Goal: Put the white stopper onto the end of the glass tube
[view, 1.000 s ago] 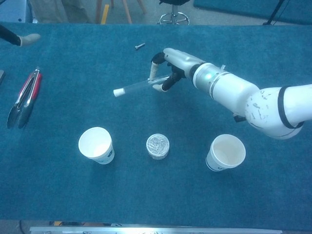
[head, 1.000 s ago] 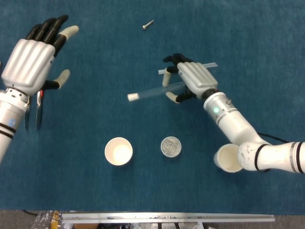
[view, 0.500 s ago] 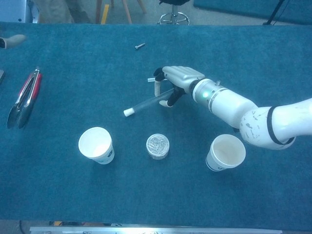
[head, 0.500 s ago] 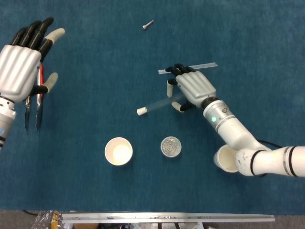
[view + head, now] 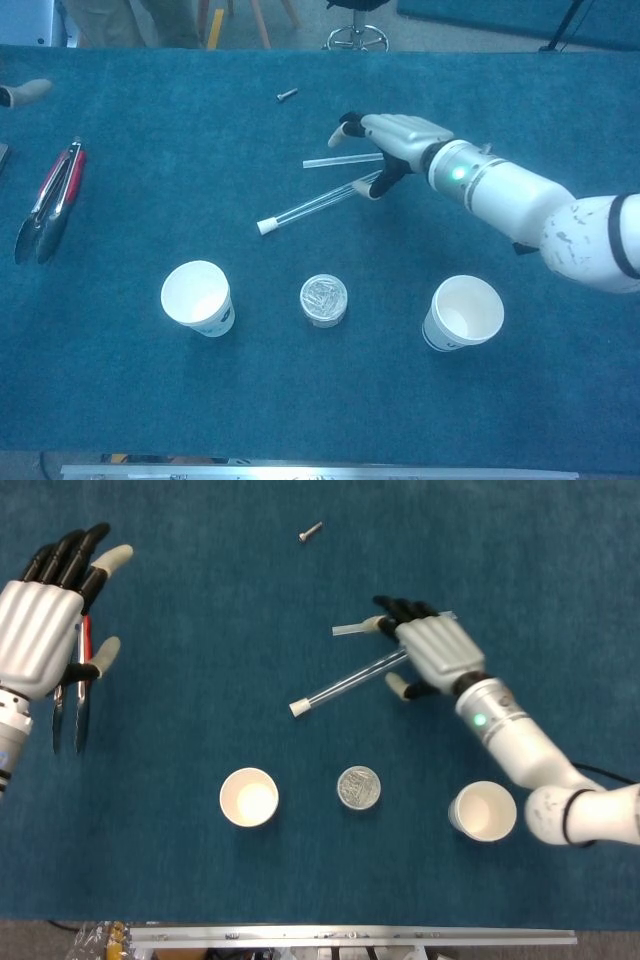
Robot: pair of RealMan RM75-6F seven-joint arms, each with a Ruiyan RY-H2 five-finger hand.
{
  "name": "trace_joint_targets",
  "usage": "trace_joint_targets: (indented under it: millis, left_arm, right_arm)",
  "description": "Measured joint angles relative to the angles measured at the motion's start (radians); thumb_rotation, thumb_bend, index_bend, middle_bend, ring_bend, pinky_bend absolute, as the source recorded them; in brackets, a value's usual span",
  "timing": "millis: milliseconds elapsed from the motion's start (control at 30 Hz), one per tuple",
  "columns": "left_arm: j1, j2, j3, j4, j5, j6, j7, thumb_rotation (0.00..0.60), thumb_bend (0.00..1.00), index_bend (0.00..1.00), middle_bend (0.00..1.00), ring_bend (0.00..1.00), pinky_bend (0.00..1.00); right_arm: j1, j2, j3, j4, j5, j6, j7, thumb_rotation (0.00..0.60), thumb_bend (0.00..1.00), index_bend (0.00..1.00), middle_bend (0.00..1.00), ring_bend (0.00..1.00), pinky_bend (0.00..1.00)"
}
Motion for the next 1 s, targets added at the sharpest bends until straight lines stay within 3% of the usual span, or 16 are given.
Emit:
trace_joint_targets:
  millis: [367,600,800,1000]
  left_arm:
    - [0.056,-0.031,0.016,0.108,0.023,0.059,0.003,0.600,0.33,0.09,0.01,0.00,0.05]
    - [0.109,-0.052,0.023,0.207,-0.007,0.097,-0.012,0.600,0.33,0.09,0.01,0.00,0.05]
    - [0.156,-0.073,0.025,0.270,-0.021,0.132,-0.039,0.600,0.33,0.09,0.01,0.00,0.05]
    - [0.192,-0.079,0.027,0.274,-0.013,0.167,-0.050,0.600,0.33,0.10,0.01,0.00,0.05]
  right_arm:
    - [-0.183,0.234,-0.043,-0.160,-0.105,0.203,0.065,0.600,0.36,0.23,0.06,0.00,0.09]
    - [-0.342,0.393,-0.096,-0.272,-0.232,0.368,0.117,0.600,0.36,0.23,0.06,0.00,0.09]
    - [-0.453,0.466,-0.129,-0.324,-0.333,0.491,0.142,0.600,0.35,0.23,0.06,0.00,0.09]
    - [-0.526,0.526,-0.144,-0.362,-0.404,0.546,0.169,0.600,0.35,0.23,0.06,0.00,0.09]
